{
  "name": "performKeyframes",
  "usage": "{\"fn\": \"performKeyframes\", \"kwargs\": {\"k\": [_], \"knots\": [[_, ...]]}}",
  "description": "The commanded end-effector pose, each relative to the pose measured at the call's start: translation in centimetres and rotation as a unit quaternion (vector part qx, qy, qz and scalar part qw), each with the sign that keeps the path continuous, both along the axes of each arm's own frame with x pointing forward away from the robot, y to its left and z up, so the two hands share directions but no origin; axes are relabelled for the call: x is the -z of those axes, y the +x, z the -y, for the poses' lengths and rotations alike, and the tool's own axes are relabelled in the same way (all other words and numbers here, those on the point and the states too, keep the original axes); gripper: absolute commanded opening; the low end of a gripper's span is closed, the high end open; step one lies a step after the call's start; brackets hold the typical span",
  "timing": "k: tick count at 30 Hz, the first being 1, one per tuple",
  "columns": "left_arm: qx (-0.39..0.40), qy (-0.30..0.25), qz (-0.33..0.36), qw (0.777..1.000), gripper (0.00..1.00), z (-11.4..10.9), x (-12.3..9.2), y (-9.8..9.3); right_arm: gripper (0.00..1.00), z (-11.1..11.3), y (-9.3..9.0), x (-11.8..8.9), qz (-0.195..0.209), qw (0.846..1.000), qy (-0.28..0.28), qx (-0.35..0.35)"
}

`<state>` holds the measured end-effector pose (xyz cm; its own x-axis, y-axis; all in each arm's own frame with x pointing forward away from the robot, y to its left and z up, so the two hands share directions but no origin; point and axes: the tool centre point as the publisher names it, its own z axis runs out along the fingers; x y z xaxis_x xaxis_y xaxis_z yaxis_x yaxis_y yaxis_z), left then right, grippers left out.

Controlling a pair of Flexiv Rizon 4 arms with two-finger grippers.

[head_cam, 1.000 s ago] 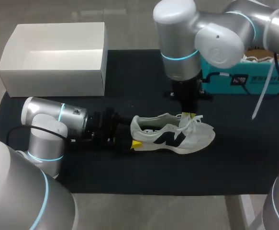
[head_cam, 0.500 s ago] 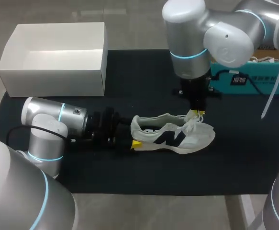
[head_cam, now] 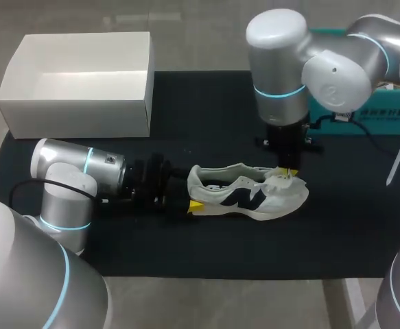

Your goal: Take the shoe out of the shoebox, open the shoe tongue, remove and reinsert the insole, then place the shoe into the shoebox

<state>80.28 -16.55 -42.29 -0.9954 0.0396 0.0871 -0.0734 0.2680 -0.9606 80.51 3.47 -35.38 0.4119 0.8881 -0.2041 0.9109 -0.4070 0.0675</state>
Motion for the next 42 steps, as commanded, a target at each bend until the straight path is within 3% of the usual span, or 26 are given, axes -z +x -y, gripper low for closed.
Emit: {"fn": "performKeyframes", "kwargs": {"k": [1,7,8,10,19,24,29,31,34,38,40,42], "knots": [[0.000,0.000,0.000,1.000,0.00,0.0,0.1,0.0,0.30,0.6,-0.2,0.8,0.003,1.000,0.005,0.004],[0.000,0.000,0.000,1.000,0.00,0.0,0.1,0.0,0.62,1.0,-0.5,0.9,0.000,1.000,0.004,0.016],[0.000,0.000,0.000,1.000,0.00,0.0,0.1,0.0,0.71,1.0,-0.6,0.6,0.001,1.000,0.003,0.017],[0.000,0.000,0.000,1.000,0.00,0.0,0.1,0.0,0.99,1.2,-0.8,-0.2,0.005,1.000,-0.001,0.018],[0.000,0.000,0.000,1.000,0.00,0.0,0.1,0.0,1.00,1.4,-1.5,-4.8,0.040,0.999,-0.010,-0.033],[0.000,0.000,0.000,1.000,0.00,0.0,0.1,0.0,1.00,1.2,-1.3,-7.5,0.061,0.995,0.012,-0.083],[0.000,0.000,0.000,1.000,0.00,0.0,0.1,0.0,1.00,-0.1,-1.5,-10.3,0.091,0.975,0.041,-0.200],[0.000,0.000,0.000,1.000,0.00,0.0,0.1,0.0,1.00,-0.8,-1.8,-11.0,0.093,0.955,0.057,-0.275],[0.000,0.000,0.000,1.000,0.00,0.0,0.1,0.0,1.00,-1.8,-2.3,-11.3,0.078,0.911,0.075,-0.399],[0.000,0.000,0.000,1.000,0.00,0.0,0.1,0.0,1.00,-3.0,-3.0,-11.3,0.057,0.827,0.094,-0.551],[0.000,0.000,0.000,1.000,0.00,0.0,0.1,0.0,1.00,-3.4,-3.3,-11.3,0.050,0.795,0.103,-0.596],[0.000,0.000,0.000,1.000,0.00,0.0,0.1,0.0,1.00,-3.7,-3.8,-11.5,0.036,0.749,0.124,-0.650]]}}
